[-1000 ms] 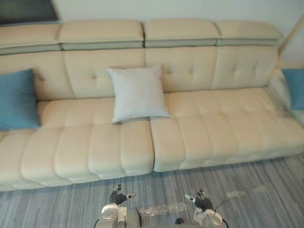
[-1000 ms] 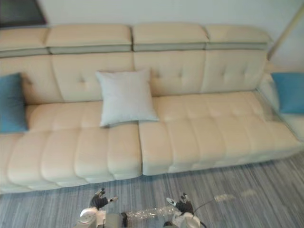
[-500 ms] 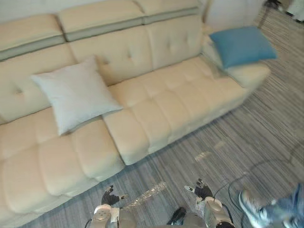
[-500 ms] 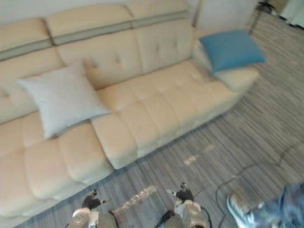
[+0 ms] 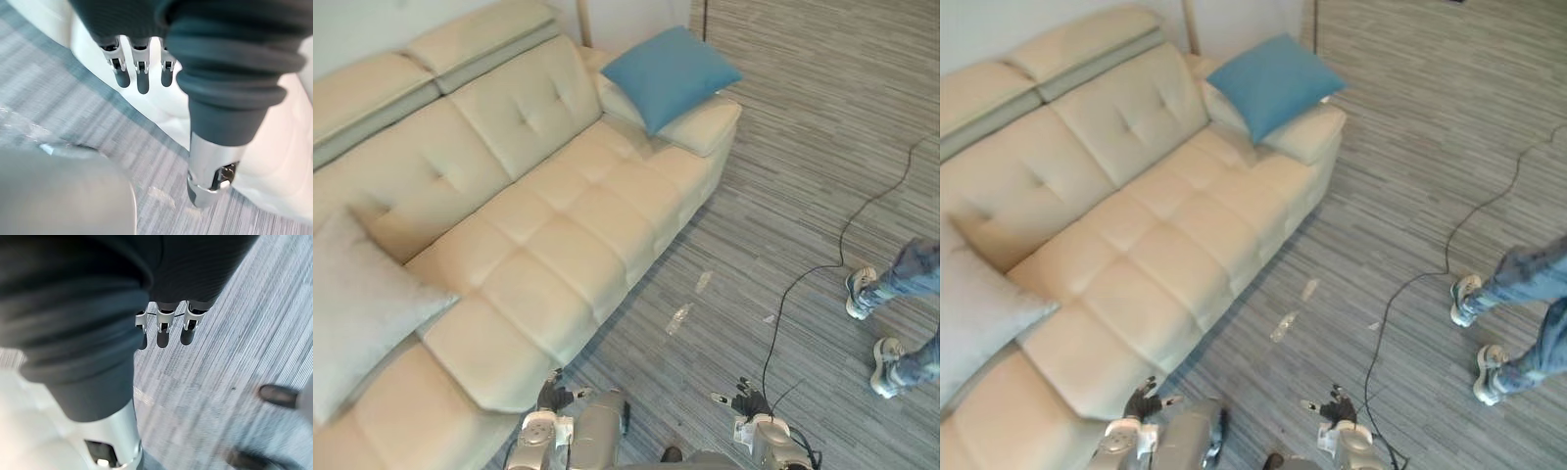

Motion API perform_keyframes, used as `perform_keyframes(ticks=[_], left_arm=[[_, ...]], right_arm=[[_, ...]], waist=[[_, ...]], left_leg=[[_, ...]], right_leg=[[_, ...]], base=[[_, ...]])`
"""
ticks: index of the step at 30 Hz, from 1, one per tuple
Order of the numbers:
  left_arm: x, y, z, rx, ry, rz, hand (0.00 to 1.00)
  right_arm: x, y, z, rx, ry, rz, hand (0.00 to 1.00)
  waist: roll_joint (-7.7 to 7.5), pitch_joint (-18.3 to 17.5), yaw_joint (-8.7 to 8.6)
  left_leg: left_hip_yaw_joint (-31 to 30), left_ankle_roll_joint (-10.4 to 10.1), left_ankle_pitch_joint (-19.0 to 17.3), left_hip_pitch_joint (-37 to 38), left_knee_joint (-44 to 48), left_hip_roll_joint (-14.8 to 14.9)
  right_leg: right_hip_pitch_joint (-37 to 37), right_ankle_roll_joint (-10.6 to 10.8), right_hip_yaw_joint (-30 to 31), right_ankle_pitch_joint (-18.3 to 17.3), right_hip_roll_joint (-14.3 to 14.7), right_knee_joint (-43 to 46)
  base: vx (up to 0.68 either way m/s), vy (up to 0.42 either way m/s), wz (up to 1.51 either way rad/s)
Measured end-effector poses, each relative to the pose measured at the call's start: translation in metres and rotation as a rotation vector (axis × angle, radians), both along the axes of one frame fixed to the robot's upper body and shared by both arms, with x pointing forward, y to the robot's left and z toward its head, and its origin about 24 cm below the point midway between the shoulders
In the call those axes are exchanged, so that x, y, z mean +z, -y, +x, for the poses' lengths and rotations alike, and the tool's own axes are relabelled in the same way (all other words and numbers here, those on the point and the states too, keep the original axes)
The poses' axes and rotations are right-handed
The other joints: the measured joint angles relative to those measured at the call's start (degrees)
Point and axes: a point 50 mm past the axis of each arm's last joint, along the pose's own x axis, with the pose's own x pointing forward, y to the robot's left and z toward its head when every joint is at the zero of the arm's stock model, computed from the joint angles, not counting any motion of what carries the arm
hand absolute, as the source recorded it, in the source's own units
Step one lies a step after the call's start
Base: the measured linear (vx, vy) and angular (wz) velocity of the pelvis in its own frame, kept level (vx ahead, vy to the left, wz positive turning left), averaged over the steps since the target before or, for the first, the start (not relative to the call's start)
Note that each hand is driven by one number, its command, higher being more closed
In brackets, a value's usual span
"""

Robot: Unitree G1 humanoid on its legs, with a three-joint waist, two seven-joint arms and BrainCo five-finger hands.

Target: Pick up cushions and gather them together orderly.

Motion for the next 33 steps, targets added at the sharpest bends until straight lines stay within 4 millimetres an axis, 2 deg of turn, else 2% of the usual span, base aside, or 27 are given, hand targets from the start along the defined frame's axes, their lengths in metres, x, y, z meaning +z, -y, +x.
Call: perform_keyframes(ticks=[1, 2, 3, 4, 5, 6, 7, 8, 9, 11, 14, 15, 16, 17, 18, 19, 20, 21, 22, 23, 24, 25, 27, 29, 30, 32, 33], left_arm=[[0.001, 0.002, 0.003, 0.006, 0.009, -0.015, 0.0], [0.001, 0.004, 0.003, 0.007, 0.007, -0.023, 0.0], [0.001, 0.007, 0.002, 0.026, 0.003, -0.042, 0.0], [0.0, 0.007, 0.0, 0.034, 0.002, -0.048, 0.0], [0.0, 0.009, -0.002, 0.036, 0.001, -0.053, 0.0], [-0.001, 0.006, -0.005, 0.036, -0.011, -0.044, 0.0], [-0.002, 0.005, -0.005, 0.031, -0.017, -0.041, 0.0], [-0.003, 0.008, -0.007, 0.003, -0.032, -0.035, 0.0], [-0.004, 0.009, -0.007, -0.005, -0.037, -0.036, 0.0], [-0.006, 0.008, -0.011, 0.005, -0.057, -0.034, 0.0], [-0.008, 0.008, -0.013, 0.007, -0.066, -0.032, 0.0], [-0.009, 0.007, -0.014, 0.008, -0.074, -0.029, 0.0], [-0.01, 0.005, -0.016, 0.011, -0.081, -0.022, 0.0], [-0.01, 0.004, -0.017, 0.011, -0.085, -0.016, 0.0], [-0.011, -0.003, -0.022, 0.013, -0.1, 0.008, 0.0], [-0.014, 0.001, -0.026, 0.029, -0.119, -0.008, 0.0], [-0.015, 0.002, -0.028, 0.03, -0.122, -0.01, 0.0], [-0.016, 0.008, -0.029, 0.052, -0.125, -0.035, 0.0], [-0.016, 0.01, -0.028, 0.064, -0.12, -0.044, 0.0], [-0.016, 0.007, -0.03, 0.067, -0.126, -0.036, 0.0], [-0.015, 0.005, -0.029, 0.068, -0.118, -0.034, 0.0], [-0.014, 0.006, -0.027, 0.069, -0.106, -0.036, 0.0], [-0.013, 0.006, -0.026, 0.071, -0.088, -0.039, 0.0], [-0.012, 0.006, -0.025, 0.073, -0.072, -0.045, 0.0], [-0.012, 0.006, -0.025, 0.075, -0.069, -0.046, 0.0], [-0.01, 0.008, -0.024, 0.097, -0.057, -0.06, 0.0], [-0.011, 0.008, -0.024, 0.101, -0.057, -0.063, 0.0]], right_arm=[[-0.001, -0.002, -0.002, -0.024, 0.001, 0.014, 0.0], [0.0, -0.001, -0.002, -0.035, 0.005, 0.017, 0.0], [0.002, -0.002, -0.001, -0.05, 0.027, 0.022, 0.0], [0.004, -0.003, 0.001, -0.051, 0.044, 0.028, 0.0], [0.004, -0.005, 0.001, -0.051, 0.052, 0.033, 0.0], [0.003, -0.01, 0.0, -0.063, 0.053, 0.056, 0.0], [0.002, -0.01, -0.003, -0.067, 0.043, 0.061, 0.0], [-0.003, -0.009, -0.016, -0.077, 0.008, 0.061, 0.0], [-0.005, -0.007, -0.023, -0.084, -0.007, 0.06, 0.0], [-0.005, -0.002, -0.025, -0.102, -0.01, 0.052, 0.0], [-0.005, 0.0, -0.023, -0.116, -0.005, 0.053, 0.0], [-0.004, 0.001, -0.02, -0.117, 0.0, 0.052, 0.0], [-0.005, 0.001, -0.022, -0.119, -0.01, 0.053, 0.0], [-0.007, 0.001, -0.025, -0.121, -0.02, 0.054, 0.0], [-0.011, -0.002, -0.034, -0.122, -0.055, 0.064, 0.0], [-0.009, 0.006, -0.031, -0.123, -0.049, 0.047, 0.0], [-0.009, 0.007, -0.032, -0.127, -0.048, 0.044, 0.0], [-0.007, 0.018, -0.031, -0.134, -0.04, 0.012, 0.0], [-0.006, 0.02, -0.032, -0.135, -0.04, 0.005, 0.0], [-0.007, 0.017, -0.033, -0.139, -0.045, 0.012, 0.0], [-0.008, 0.016, -0.033, -0.151, -0.046, 0.022, 0.0], [-0.009, 0.016, -0.035, -0.161, -0.051, 0.029, 0.0], [-0.009, 0.016, -0.033, -0.166, -0.051, 0.035, 0.0], [-0.008, 0.014, -0.027, -0.161, -0.043, 0.04, 0.0], [-0.008, 0.014, -0.027, -0.161, -0.043, 0.041, 0.0], [-0.008, 0.015, -0.03, -0.167, -0.05, 0.037, 0.0], [-0.009, 0.015, -0.031, -0.168, -0.052, 0.037, 0.0]], waist=[[-1.49, -0.57, -0.74], [-1.63, -0.58, -0.6], [-1.81, -0.64, -0.06], [-1.93, -0.83, 0.37], [-1.91, -0.83, 0.43], [-2.43, -0.45, -0.03], [-2.52, -0.39, -0.42], [-2.46, -0.46, -1.44], [-2.23, -0.68, -1.77], [-2.05, -0.82, -2.4], [-2.14, -0.9, -3.33], [-2.05, -0.85, -4.23], [-2.27, -0.99, -4.42], [-2.91, -1.34, -4.43], [-4.08, -2.1, -4.32], [-1.55, -3.09, -4.64], [-1.23, -3.33, -4.8], [0.89, -4.05, -5.68], [2.22, -3.32, -5.69], [1.79, -2.61, -5.29], [1.69, -2.44, -4.95], [1.41, -2.24, -4.58], [1.31, -2.13, -3.77], [1.36, -1.97, -3.58], [1.39, -1.94, -3.56], [1.69, -1.97, -3.0], [1.87, -2.01, -2.8]], left_leg=[[1.21, 2.43, -2.77, -0.18, 2.28, -0.71], [2.07, 2.88, -3.58, 0.2, 2.79, -0.7], [4.16, 3.7, -5.46, 2.48, 3.32, -0.62], [5.58, 4.19, -7.48, 5.17, 3.11, -0.48], [5.9, 4.21, -8.75, 6.63, 2.84, -0.32], [6.8, 4.21, -10.94, 10.56, 2.28, -0.31], [6.65, 4.21, -11.48, 11.97, 2.26, -0.32], [6.02, 4.17, -11.74, 16.35, 1.34, 0.02], [5.93, 4.17, -11.74, 17.5, 0.87, 0.57], [5.46, 3.93, -11.85, 23.35, -3.36, 2.63], [3.64, 1.98, -12.98, 25.24, -4.96, 4.8], [2.41, 1.05, -13.5, 25.48, -5.01, 5.98], [1.23, -0.5, -14.4, 26.37, -4.97, 6.73], [0.61, -1.24, -14.89, 26.97, -4.94, 6.83], [-1.31, -2.94, -16.22, 27.56, -4.31, 6.51], [-3.07, -3.55, -16.93, 26.09, 0.18, 8.96], [-3.29, -3.75, -16.78, 25.23, 1.87, 9.27], [-4.25, -5.03, -14.34, 18.63, 14.03, 10.99], [-1.29, -3.6, -7.98, 14.01, 24.36, 12.74], [1.6, -1.96, -3.56, 11.07, 30.73, 14.46], [4.23, -1.64, -6.43, 9.0, 34.53, 14.95], [6.78, -0.94, -10.16, 6.68, 35.55, 13.76], [8.56, -0.79, -13.24, 3.98, 29.31, 10.36], [9.9, -0.56, -13.13, 1.74, 14.1, 6.97], [9.87, -0.51, -12.53, 1.36, 10.48, 6.14], [11.14, -1.03, -4.81, 1.08, -5.93, 4.23], [11.28, -0.96, -3.77, 1.22, -7.5, 4.41]], right_leg=[[0.37, 0.68, 2.55, 0.18, -1.9, -0.13], [0.31, 1.25, 3.67, -0.17, -2.32, 1.12], [-0.34, 2.86, 5.99, -1.3, -3.45, 6.66], [-3.77, 4.48, 7.52, -1.88, -4.22, 17.54], [-6.37, 5.99, 7.8, -1.4, -4.59, 24.17], [-13.54, 11.6, 7.95, 1.84, -6.59, 42.05], [-15.36, 11.86, 7.63, 1.99, -7.25, 46.94], [-19.75, 9.88, 4.64, 1.12, -9.43, 55.81], [-20.78, 8.89, 3.13, 0.88, -10.17, 55.85], [-24.87, 7.49, -0.06, -0.07, -12.27, 47.18], [-27.65, 7.09, 0.51, 0.68, -12.09, 33.37], [-28.67, 6.89, 2.37, 3.04, -10.93, 25.21], [-28.16, 6.27, 4.38, 7.21, -9.89, 18.32], [-27.8, 5.76, 4.54, 9.6, -9.79, 16.31], [-27.46, 5.36, 4.71, 14.34, -9.91, 14.48], [-26.93, 4.19, 2.35, 12.3, -8.37, 16.91], [-26.58, 3.85, 2.11, 11.87, -8.01, 16.69], [-24.37, 2.85, -0.92, 9.79, -6.36, 14.37], [-21.13, 1.98, -1.92, 9.18, -4.69, 11.92], [-18.14, 1.01, -2.01, 8.75, -4.08, 9.7], [-15.44, 0.48, -2.0, 8.45, -3.83, 7.99], [-12.5, 0.05, -1.23, 8.18, -3.9, 5.61], [-9.32, -0.09, 0.12, 8.08, -4.25, 2.29], [-6.79, -0.09, 1.71, 7.39, -4.08, -0.49], [-6.07, -0.18, 1.81, 6.98, -4.05, -1.15], [-2.29, 1.41, 2.36, 5.28, -3.42, -3.13], [-1.92, 1.7, 2.52, 5.0, -3.16, -3.28]], base=[[0.44, 0.031, -0.08], [0.74, 0.092, -0.33], [0.49, 0.111, -0.68], [0.48, 0.112, -0.78], [0.44, 0.089, -0.84], [0.34, 0.063, -0.48], [0.54, 0.023, -0.17], [0.29, -0.016, 0.19], [0.47, -0.033, 0.2], [0.35, -0.056, 0.01], [0.4, -0.181, 0.24], [0.38, -0.261, 0.45], [0.39, -0.276, 0.45], [0.42, -0.337, 0.45], [0.44, -0.371, 0.49], [0.42, -0.365, 0.48], [0.41, -0.354, 0.58], [0.38, -0.345, 0.55], [0.47, -0.392, 0.47], [0.47, -0.335, 0.1], [0.39, -0.243, -0.14], [0.37, -0.214, -0.2], [0.33, -0.141, -0.44], [0.33, -0.05, -0.44], [0.41, 0.013, -0.16], [0.42, 0.039, -0.13], [0.45, 0.12, -0.35]])
